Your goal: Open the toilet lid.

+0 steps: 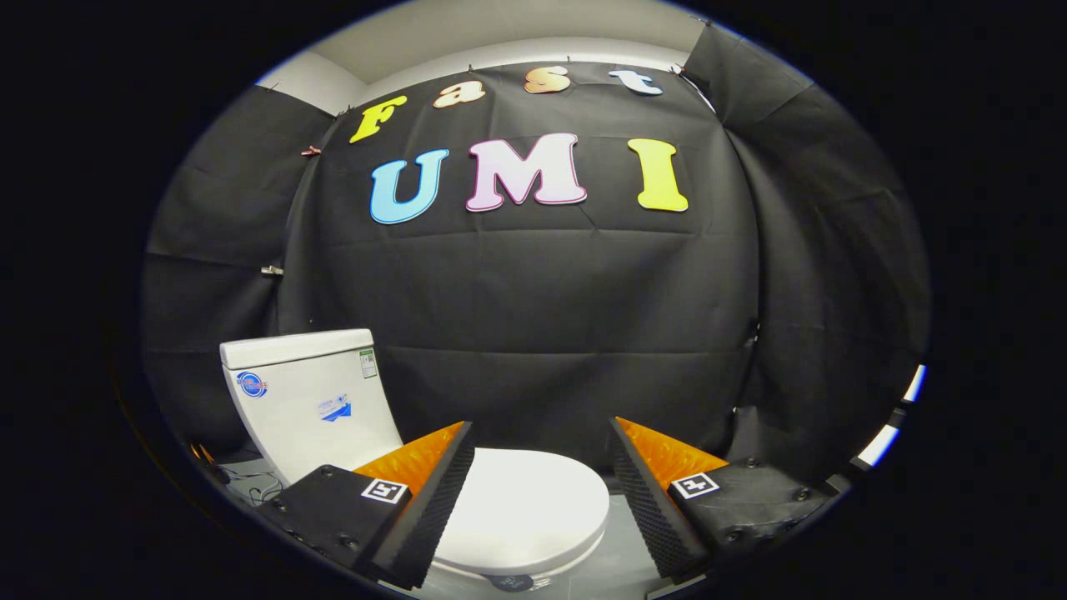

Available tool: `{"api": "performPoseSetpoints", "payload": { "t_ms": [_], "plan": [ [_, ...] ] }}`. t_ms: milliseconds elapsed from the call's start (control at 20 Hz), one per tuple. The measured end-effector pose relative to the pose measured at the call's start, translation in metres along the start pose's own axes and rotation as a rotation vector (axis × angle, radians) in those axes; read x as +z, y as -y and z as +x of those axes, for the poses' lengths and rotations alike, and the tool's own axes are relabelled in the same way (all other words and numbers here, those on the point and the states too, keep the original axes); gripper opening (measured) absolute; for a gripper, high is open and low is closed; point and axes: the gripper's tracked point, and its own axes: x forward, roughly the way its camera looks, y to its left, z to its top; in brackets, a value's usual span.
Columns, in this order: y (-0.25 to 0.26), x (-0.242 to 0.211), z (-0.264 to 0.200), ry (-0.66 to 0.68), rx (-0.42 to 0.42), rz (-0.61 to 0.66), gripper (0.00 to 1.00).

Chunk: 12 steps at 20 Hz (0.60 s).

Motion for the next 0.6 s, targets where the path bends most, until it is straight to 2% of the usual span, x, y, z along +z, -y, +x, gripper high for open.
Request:
{"api": "performPoseSetpoints", "payload": {
  "t_ms": [600],
  "plan": [
    [0.001,-0.043,0.004,-0.114,0.004,0.015,0.99]
  ]
}}
